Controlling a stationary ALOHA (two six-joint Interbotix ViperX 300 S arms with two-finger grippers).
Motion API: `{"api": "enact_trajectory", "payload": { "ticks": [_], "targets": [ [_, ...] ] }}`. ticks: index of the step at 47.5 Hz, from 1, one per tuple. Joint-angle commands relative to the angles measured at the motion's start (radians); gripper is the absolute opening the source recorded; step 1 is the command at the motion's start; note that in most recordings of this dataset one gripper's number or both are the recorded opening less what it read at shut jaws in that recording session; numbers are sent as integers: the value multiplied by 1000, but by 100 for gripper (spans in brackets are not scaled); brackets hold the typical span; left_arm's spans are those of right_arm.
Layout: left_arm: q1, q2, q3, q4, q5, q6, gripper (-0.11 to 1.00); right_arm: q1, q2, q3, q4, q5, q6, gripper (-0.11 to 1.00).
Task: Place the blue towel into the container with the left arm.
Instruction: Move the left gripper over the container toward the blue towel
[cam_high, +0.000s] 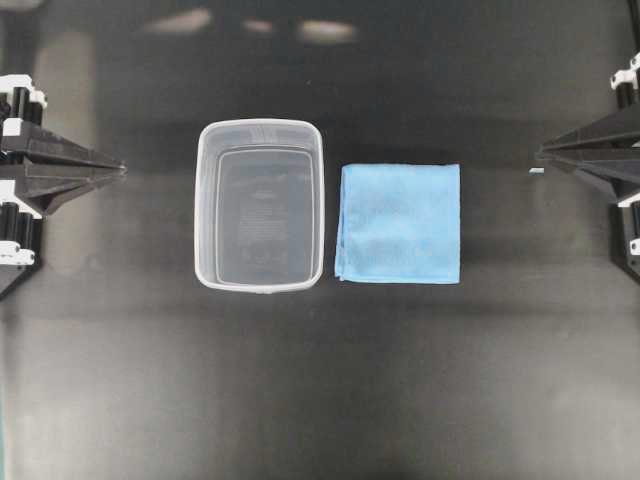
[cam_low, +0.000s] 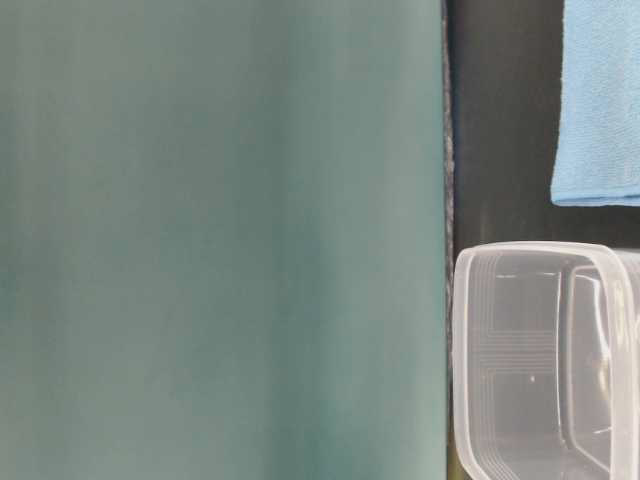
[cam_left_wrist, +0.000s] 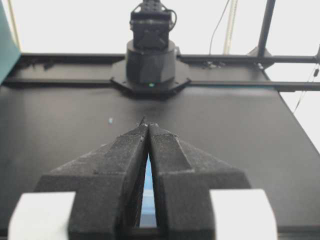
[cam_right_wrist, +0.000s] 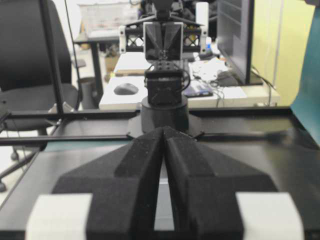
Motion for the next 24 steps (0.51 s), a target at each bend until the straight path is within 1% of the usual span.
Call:
{"api": "enact_trajectory", "payload": {
  "ticks": [1, 2, 4, 5, 7, 8, 11, 19, 24],
  "targets": [
    [2, 26, -35, 40, 29, -12, 6, 0, 12, -8, 5, -8, 2, 1],
    [3, 35, -51, 41, 49, -14, 5, 0, 12, -8, 6, -6, 2, 1],
    [5, 51, -74, 40, 81, -17, 2, 0, 12, -5, 9, -2, 3, 7],
    [5, 58, -87, 40, 98, -17, 0, 0, 12, -5, 8, 0, 6, 6],
    [5, 80, -115, 41, 132, -17, 0, 0, 14, -3, 9, 6, 9, 0],
    [5, 89, -129, 41, 147, -17, 0, 0, 12, -5, 8, 9, 12, 0],
    [5, 127, -176, 40, 201, -17, 0, -2, 12, -5, 8, 15, 15, 0],
    [5, 265, -347, 41, 380, 0, 0, -18, 12, -3, 9, 35, 17, 0],
    [9, 356, -439, 41, 456, 8, 0, -31, 9, -2, 9, 60, 18, 0]
  ]
}}
